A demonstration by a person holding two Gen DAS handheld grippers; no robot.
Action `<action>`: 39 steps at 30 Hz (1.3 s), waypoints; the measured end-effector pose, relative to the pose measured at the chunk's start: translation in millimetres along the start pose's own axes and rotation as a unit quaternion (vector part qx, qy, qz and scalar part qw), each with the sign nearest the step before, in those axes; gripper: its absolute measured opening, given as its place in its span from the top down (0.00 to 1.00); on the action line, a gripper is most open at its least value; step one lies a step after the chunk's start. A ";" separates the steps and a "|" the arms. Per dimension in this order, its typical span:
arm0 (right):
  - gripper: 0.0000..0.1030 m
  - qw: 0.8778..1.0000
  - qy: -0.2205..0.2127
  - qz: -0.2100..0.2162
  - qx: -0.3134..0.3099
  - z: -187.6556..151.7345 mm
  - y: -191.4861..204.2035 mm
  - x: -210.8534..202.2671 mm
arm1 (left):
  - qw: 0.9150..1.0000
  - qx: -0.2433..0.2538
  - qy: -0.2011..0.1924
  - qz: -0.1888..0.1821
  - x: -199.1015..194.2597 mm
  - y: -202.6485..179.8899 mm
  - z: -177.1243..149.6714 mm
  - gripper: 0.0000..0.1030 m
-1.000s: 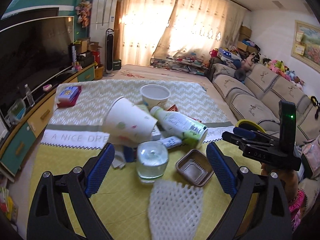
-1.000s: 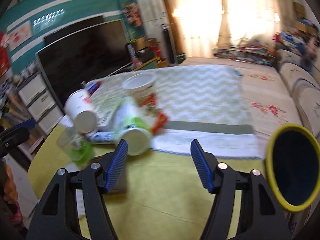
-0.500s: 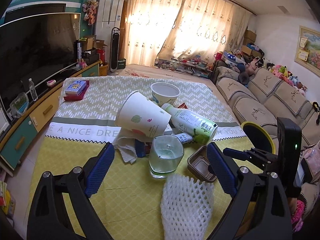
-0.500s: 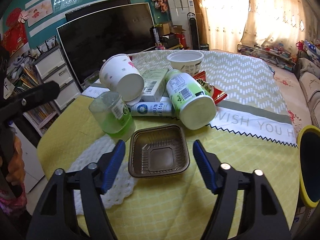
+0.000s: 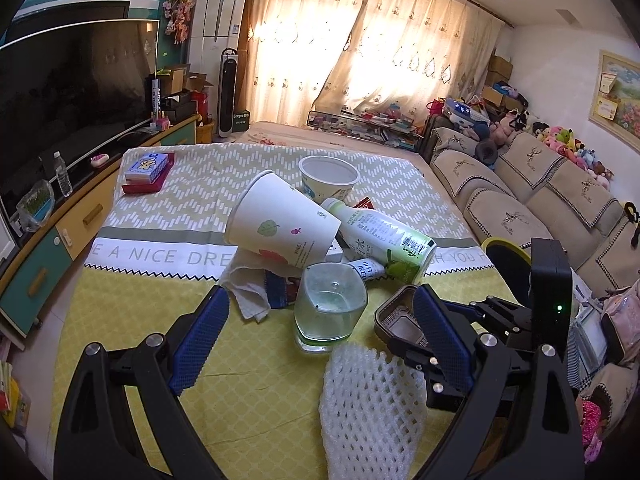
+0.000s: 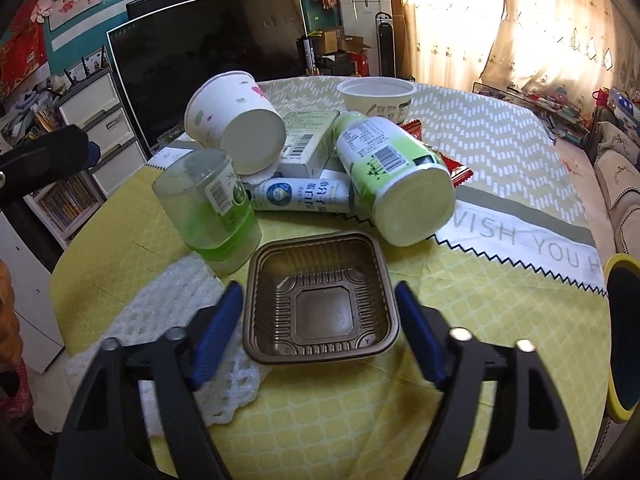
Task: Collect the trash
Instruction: 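Grasp the brown plastic tray with the right gripper, then carry the brown tray over the bin and release it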
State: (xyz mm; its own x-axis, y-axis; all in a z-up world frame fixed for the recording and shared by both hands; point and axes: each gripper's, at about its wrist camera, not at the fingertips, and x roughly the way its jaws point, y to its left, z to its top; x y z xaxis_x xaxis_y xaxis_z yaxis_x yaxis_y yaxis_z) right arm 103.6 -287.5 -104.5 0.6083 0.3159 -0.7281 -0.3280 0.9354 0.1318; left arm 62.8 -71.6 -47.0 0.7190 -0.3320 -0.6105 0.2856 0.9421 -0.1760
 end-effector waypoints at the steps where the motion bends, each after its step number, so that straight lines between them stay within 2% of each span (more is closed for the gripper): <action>1: 0.36 1.000 0.000 0.001 -0.001 0.0 0.0 -0.6 | 1.000 0.000 0.000 0.000 0.2 0.6 0.1 0.11; 14: 0.36 0.999 -0.023 0.028 0.015 -3.5 -7.9 -30.9 | 1.000 0.007 0.002 -0.002 2.6 -3.6 0.2 0.11; 19: 0.36 0.998 -0.047 0.014 0.034 -4.3 -27.4 -48.2 | 1.000 0.014 0.006 -0.006 4.8 -8.3 -0.5 0.11; 25: 0.36 0.989 -0.085 -0.068 0.105 -11.2 -96.2 -78.4 | 1.000 0.021 0.008 -0.012 8.6 -13.9 -1.3 0.11; 30: 0.36 0.966 -0.100 -0.157 0.177 -25.1 -171.4 -99.3 | 0.999 0.023 0.016 -0.015 15.3 -16.8 -2.4 0.11; 35: 0.36 0.944 -0.089 -0.220 0.227 -38.4 -235.0 -103.2 | 0.999 0.028 0.020 -0.016 19.7 -21.5 -3.4 0.11; 39: 0.34 0.933 -0.068 -0.246 0.252 -46.3 -271.0 -93.4 | 0.999 0.030 0.026 -0.020 23.2 -24.5 -5.3 0.11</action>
State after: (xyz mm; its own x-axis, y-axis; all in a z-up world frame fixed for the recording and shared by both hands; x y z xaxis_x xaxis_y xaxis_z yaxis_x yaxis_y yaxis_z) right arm 102.2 -577.8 -103.3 0.6923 -0.1868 -0.6970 0.3767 0.9174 0.1284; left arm 69.1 -102.1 -61.0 0.6737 -0.3642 -0.6431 0.3519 0.9233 -0.1542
